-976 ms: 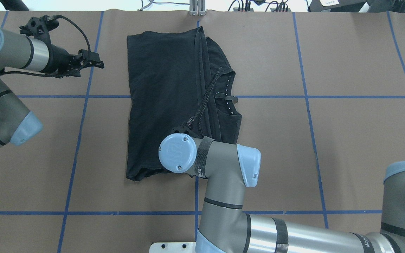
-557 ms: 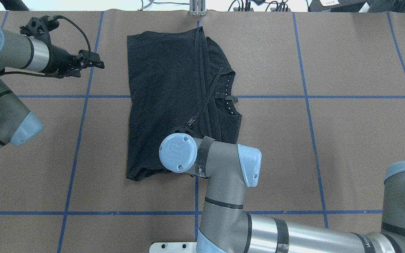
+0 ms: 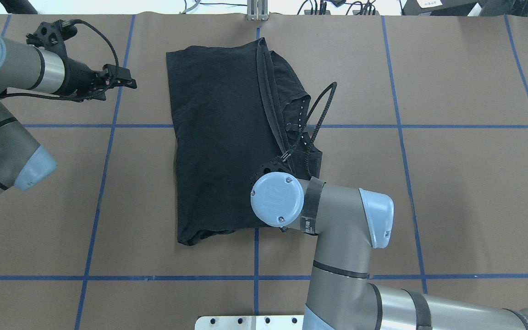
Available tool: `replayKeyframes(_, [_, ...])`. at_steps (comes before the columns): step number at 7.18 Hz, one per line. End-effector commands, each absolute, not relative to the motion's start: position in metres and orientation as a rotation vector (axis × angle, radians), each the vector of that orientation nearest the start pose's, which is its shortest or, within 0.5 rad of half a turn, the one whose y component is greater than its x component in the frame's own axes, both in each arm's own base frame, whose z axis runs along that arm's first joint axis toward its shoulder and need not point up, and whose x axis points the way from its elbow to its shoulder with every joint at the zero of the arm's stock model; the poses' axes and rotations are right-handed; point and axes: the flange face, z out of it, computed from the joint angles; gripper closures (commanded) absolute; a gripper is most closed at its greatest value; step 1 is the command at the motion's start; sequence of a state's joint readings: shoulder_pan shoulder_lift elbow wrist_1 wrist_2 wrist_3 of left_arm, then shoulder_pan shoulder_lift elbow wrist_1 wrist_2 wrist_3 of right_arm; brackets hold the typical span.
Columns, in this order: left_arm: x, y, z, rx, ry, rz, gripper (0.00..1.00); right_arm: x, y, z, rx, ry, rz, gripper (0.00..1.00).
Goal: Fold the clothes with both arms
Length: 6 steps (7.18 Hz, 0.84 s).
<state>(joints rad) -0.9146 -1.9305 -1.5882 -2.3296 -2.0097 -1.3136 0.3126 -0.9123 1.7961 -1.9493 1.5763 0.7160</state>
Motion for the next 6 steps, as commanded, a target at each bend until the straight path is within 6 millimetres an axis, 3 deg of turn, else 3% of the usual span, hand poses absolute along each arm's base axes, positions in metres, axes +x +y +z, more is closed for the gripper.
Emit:
replayKeyframes(1, [0.318, -0.560, 0.360, 0.300, 1.153, -0.341, 0.02, -0.575, -0.312, 0.247, 0.243, -0.432, -0.470, 1.00])
replayKeyframes(2, [0.318, -0.559, 0.358, 0.303, 1.155, -0.341, 0.02, -0.575, -0.315, 0.253, 0.240, -0.425, -0.465, 0.96])
replayKeyframes(3, [0.317, -0.558, 0.355, 0.306, 1.159, -0.339, 0.02, -0.574, -0.316, 0.258, 0.231, -0.420, -0.440, 0.77])
replayKeyframes(5, [0.316, -0.555, 0.350, 0.309, 1.169, -0.340, 0.02, -0.576, -0.316, 0.257, 0.216, -0.497, -0.298, 0.56])
replayKeyframes(6, [0.316, -0.555, 0.349, 0.309, 1.170, -0.339, 0.02, -0.570, -0.322, 0.255, 0.188, -0.537, -0.260, 0.56])
